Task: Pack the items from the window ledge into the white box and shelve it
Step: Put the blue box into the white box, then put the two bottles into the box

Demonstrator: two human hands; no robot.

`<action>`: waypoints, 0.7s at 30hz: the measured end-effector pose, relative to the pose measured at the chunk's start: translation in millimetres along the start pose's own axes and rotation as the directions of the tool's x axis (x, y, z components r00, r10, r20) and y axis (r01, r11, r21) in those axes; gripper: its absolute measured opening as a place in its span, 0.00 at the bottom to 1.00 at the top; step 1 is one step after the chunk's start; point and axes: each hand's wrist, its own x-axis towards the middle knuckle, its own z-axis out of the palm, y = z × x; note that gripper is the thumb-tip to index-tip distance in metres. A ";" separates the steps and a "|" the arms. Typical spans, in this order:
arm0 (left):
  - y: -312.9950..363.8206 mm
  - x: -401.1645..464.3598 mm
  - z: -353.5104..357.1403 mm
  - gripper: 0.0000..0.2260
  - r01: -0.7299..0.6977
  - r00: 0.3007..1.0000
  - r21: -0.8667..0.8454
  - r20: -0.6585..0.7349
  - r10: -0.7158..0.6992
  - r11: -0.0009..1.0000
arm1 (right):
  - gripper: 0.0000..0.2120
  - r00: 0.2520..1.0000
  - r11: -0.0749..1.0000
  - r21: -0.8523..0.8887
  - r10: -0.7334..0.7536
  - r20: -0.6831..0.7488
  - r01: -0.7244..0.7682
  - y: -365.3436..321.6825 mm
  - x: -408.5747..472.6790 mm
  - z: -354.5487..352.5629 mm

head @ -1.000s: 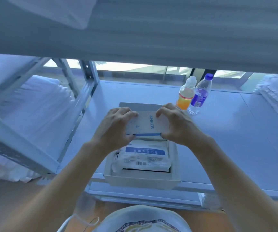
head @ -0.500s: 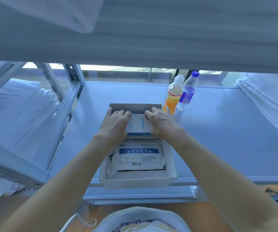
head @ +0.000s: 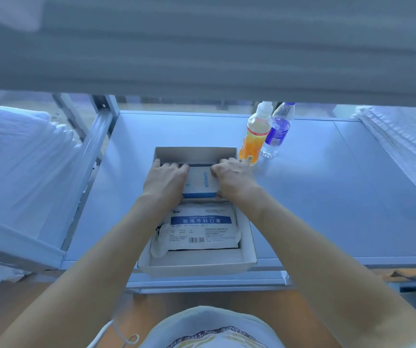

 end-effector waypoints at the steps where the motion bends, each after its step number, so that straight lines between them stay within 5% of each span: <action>1: 0.0 0.4 -1.1 0.21 0.003 1.000 -0.003 0.010 -0.003 1.000 | 0.24 1.000 1.000 0.000 0.007 0.005 -0.007 -1.2 -0.1 -1.3; 9: 2.8 -0.4 -6.9 0.19 0.032 0.999 -0.034 0.003 -0.031 0.999 | 0.26 0.998 0.998 0.055 0.009 -0.058 -0.006 1.6 -6.3 -4.9; 12: 7.2 -10.2 -11.3 0.22 0.045 0.998 -0.064 0.038 -0.043 0.997 | 0.23 0.990 0.960 0.281 0.037 -0.135 0.002 5.9 -12.7 -2.0; 15: 22.2 -39.5 -17.5 0.27 0.074 0.996 -0.344 -0.017 -0.085 0.936 | 0.12 0.961 0.767 0.628 0.056 -0.269 0.131 16.3 -30.9 -0.5; 21: 41.8 -91.0 -26.9 0.18 0.053 0.969 -0.647 -0.151 -0.196 0.761 | 0.16 0.820 0.623 0.773 0.374 -0.434 0.125 58.8 -47.6 -27.4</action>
